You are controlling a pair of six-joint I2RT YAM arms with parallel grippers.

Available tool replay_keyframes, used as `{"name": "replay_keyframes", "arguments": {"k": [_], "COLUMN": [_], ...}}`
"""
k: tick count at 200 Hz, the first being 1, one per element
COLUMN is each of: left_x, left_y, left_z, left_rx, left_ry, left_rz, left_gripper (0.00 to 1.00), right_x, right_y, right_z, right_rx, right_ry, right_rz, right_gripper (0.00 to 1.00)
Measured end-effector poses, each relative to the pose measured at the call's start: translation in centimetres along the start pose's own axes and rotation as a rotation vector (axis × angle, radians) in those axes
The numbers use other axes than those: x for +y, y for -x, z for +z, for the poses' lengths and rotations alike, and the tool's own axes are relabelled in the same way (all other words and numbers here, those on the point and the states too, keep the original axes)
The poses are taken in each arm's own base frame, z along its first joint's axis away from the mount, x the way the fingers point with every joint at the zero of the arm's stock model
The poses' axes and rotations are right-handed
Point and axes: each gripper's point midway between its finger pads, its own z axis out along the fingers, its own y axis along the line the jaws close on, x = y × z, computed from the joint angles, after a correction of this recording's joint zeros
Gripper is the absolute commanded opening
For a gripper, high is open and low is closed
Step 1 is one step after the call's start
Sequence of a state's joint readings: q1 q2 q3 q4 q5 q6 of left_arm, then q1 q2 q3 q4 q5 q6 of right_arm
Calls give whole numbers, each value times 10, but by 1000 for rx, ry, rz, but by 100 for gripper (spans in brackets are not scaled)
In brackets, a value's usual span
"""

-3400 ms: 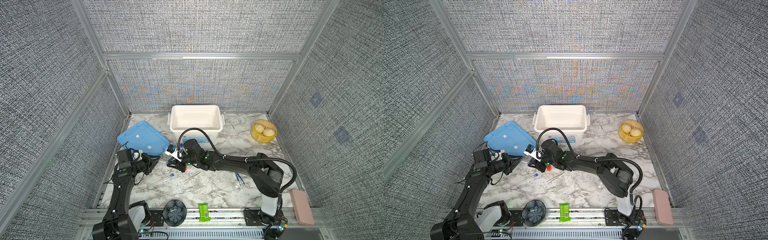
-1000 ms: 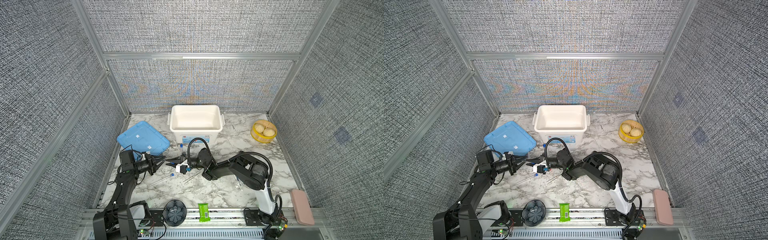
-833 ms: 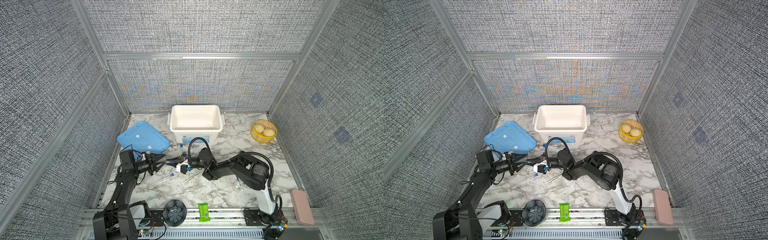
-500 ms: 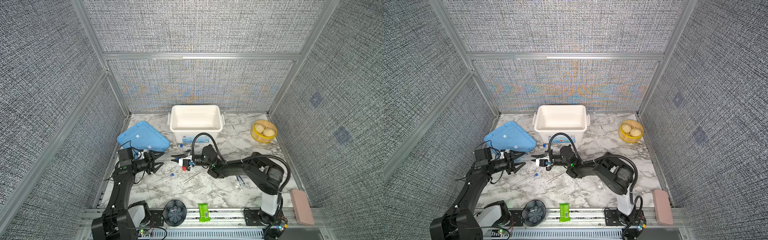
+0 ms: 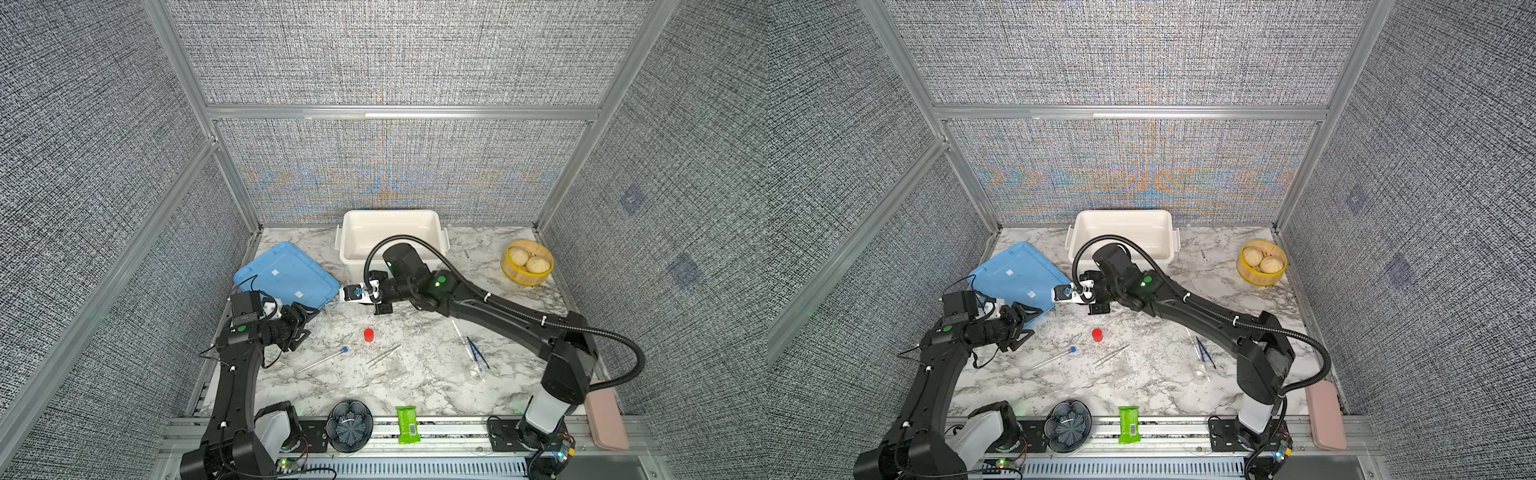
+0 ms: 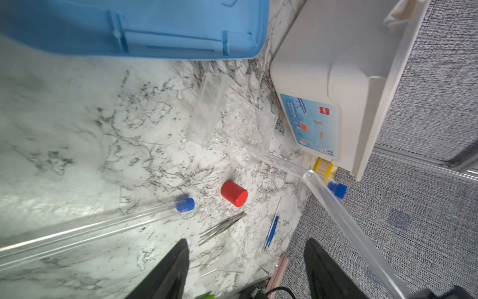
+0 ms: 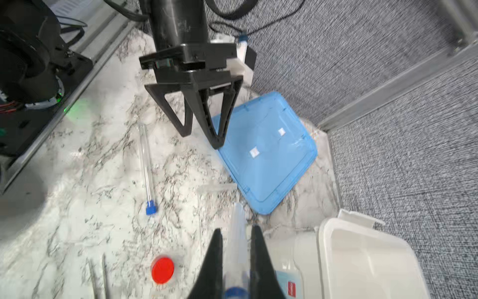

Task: Organize the chemistry lab equipment
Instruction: 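Carry the test tube with the right gripper to the white bin's edge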

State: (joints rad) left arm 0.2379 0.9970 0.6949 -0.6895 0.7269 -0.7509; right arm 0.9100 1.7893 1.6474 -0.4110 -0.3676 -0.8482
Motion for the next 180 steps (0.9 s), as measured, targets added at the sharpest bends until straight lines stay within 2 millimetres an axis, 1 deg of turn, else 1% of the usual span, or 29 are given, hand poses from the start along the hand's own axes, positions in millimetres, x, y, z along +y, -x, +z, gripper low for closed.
{"name": "replay_keyframes", "arguments": {"k": [29, 55, 76, 112, 141, 180], "left_x": [13, 25, 27, 30, 31, 32], "left_y": [2, 1, 3, 3, 2, 2], "left_z": [0, 5, 7, 12, 15, 17], "left_rx": [-19, -13, -7, 14, 30, 38], "left_ry": [65, 99, 108, 113, 109, 105], "left_rz": [21, 17, 16, 5, -2, -7], "left_gripper": [72, 71, 71, 71, 71, 71], "right_x": [-2, 1, 5, 8, 10, 9], "right_y": [-16, -26, -33, -35, -35, -41], "right_z": [4, 11, 16, 29, 44, 64], "right_rx": [147, 233, 277, 288, 281, 289], "right_ry": [90, 162, 202, 245, 276, 287], "right_rz": [54, 96, 134, 186, 224, 270], "right_gripper": [6, 6, 7, 7, 8, 8]}}
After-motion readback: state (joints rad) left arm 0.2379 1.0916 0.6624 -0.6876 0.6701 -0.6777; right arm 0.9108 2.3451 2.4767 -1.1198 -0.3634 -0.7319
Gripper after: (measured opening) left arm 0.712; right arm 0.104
